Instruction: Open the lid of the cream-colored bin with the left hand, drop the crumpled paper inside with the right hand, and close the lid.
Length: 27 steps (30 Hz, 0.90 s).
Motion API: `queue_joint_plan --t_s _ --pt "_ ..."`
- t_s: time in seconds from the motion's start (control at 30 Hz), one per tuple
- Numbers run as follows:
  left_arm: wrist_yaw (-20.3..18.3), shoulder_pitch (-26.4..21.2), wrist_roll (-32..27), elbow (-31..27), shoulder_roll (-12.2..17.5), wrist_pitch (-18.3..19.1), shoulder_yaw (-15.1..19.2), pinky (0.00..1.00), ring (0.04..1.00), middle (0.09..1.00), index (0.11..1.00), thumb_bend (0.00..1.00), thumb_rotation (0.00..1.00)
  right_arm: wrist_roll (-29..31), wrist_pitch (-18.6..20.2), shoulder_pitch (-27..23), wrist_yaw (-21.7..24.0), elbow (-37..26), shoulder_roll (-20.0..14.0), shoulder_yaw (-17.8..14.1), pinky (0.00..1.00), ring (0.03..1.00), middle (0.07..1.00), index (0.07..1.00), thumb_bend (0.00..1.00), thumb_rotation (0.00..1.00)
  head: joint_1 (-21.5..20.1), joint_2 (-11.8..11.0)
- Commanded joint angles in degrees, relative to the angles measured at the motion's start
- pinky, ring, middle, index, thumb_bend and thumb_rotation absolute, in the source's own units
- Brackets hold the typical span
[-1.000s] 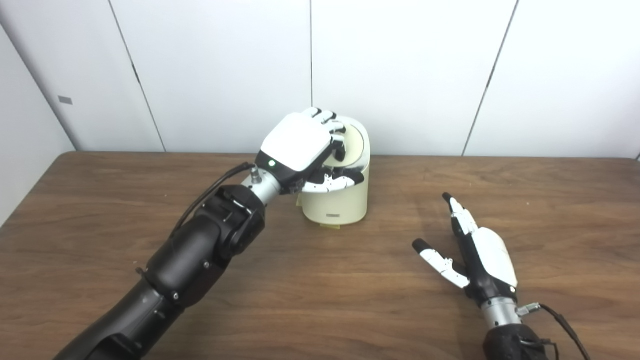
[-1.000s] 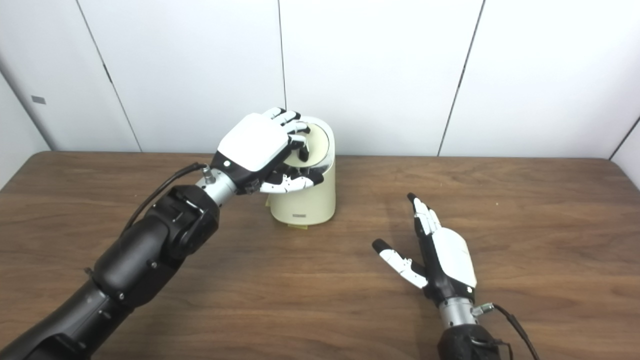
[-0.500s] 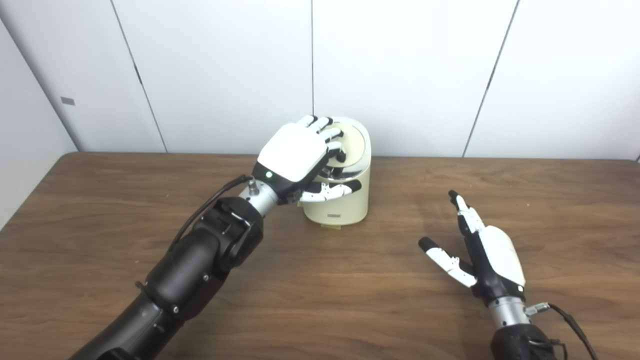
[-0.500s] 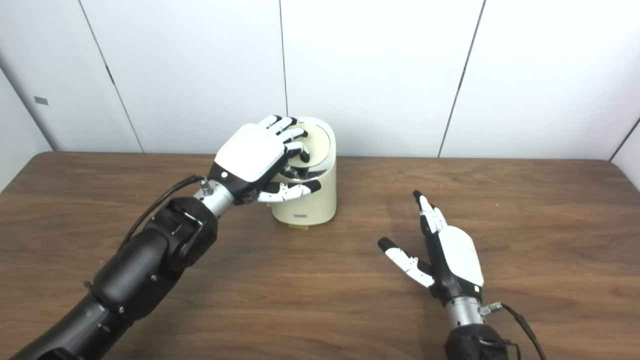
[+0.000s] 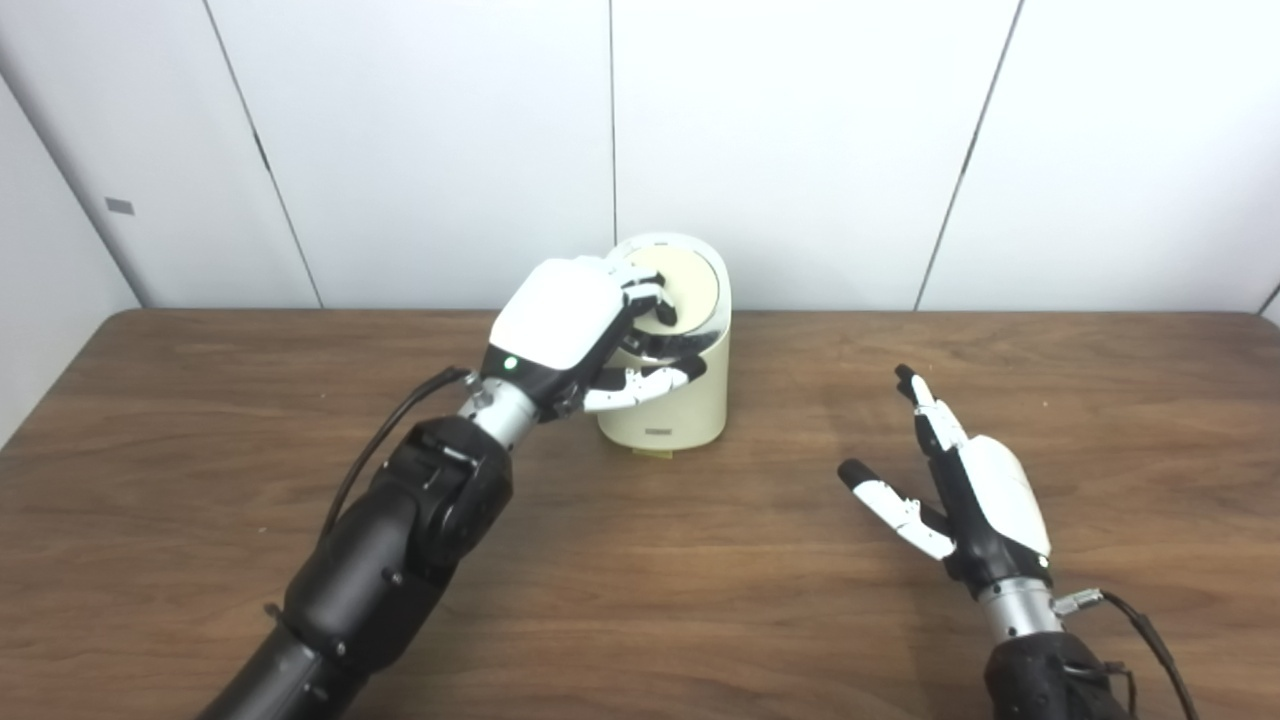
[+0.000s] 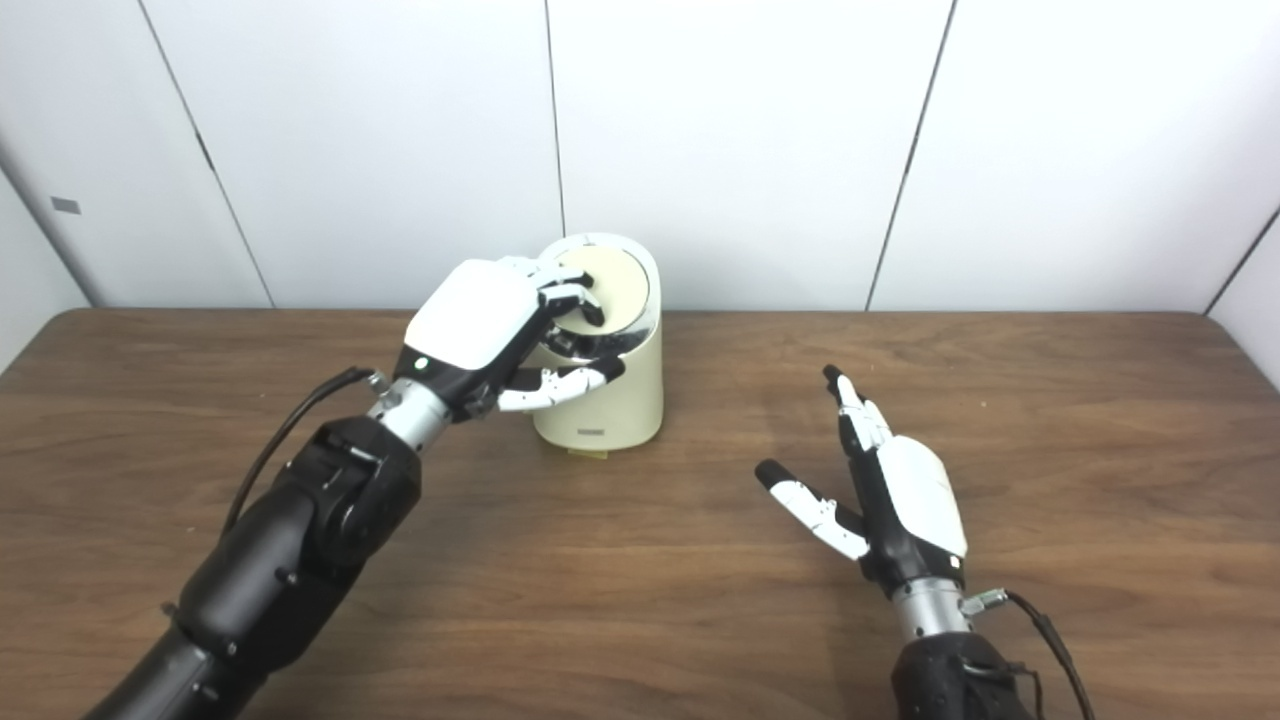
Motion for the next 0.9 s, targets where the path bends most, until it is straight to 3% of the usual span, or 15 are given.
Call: queue_joint_plan --t_s 0.0,0.17,0.27,0.37,0.47,0.53,0.67,0.73,0.77,0.87 --pt "2.38 -1.7 -3.35 -0.78 -1.21 -0.54 2.56 0.78 0.897 0.907 0.9 0.49 0.91 0.28 -0.75 -2.21 -0.81 -0.75 0.21 -0.45 0.83 0.95 0.935 0.997 0.54 1.0 0.17 0.02" --pt "4.3 0.24 -11.23 -1.29 -5.72 -0.08 8.63 0.81 0.965 0.982 0.988 0.51 0.83 0.29 0.27 -1.81 0.33 -1.14 0.24 -0.54 0.83 0.954 0.931 0.996 0.53 0.97 1.89 -0.03" --pt "5.54 2.64 -13.63 -2.05 -7.44 -0.42 10.44 0.84 0.997 0.999 0.999 0.52 0.8 0.31 0.01 -1.75 0.47 -1.0 0.1 -0.56 0.82 0.943 0.923 0.997 0.52 0.94 2.18 -0.04" --pt "4.72 6.3 -18.68 -5.05 -9.87 1.7 12.78 0.84 0.994 1.0 1.0 0.52 0.77 0.4 -0.36 -1.83 0.31 -0.8 -0.04 -0.5 0.83 0.941 0.922 0.999 0.51 0.94 2.23 0.05" --pt "3.49 11.05 -25.02 -9.34 -12.74 5.43 15.69 0.87 0.975 1.0 1.0 0.52 0.8 1.05 -0.59 -1.92 0.4 -0.79 0.14 -0.53 0.84 0.941 0.923 0.996 0.51 0.95 2.08 0.1" --pt "3.6 14.16 -27.31 -11.15 -13.59 6.05 16.93 0.97 0.994 1.0 1.0 0.51 0.9 2.31 -0.1 -1.9 0.75 -1.15 0.78 -0.81 0.82 0.925 0.924 0.992 0.5 0.94 2.08 0.1" --pt "4.16 19.71 -31.04 -13.77 -14.62 7.49 19.53 1.0 1.0 0.999 1.0 0.51 0.99 11.18 3.42 -1.84 3.53 -3.72 4.39 -3.61 0.8 0.875 0.915 0.974 0.5 0.99 1.59 0.01" --pt "4.4 21.71 -34.05 -13.65 -15.29 7.31 20.99 0.94 0.962 0.967 1.0 0.53 1.0 16.12 3.73 -1.9 4.8 -4.46 5.75 -5.01 0.67 0.835 0.906 0.962 0.5 1.0 1.31 -0.07" --pt "4.25 22.78 -35.37 -13.5 -15.4 7.26 21.49 0.93 0.955 0.962 1.0 0.53 1.0 18.57 4.15 -1.97 5.43 -4.9 6.54 -5.75 0.65 0.833 0.906 0.961 0.51 1.0 0.97 0.04" --pt "3.41 25.29 -39.1 -13.13 -15.31 6.53 22.18 0.99 0.983 0.978 1.0 0.53 1.0 23.41 6.28 -2.17 6.32 -6.34 8.61 -7.49 0.69 0.871 0.919 0.957 0.54 1.0 0.6 0.26"
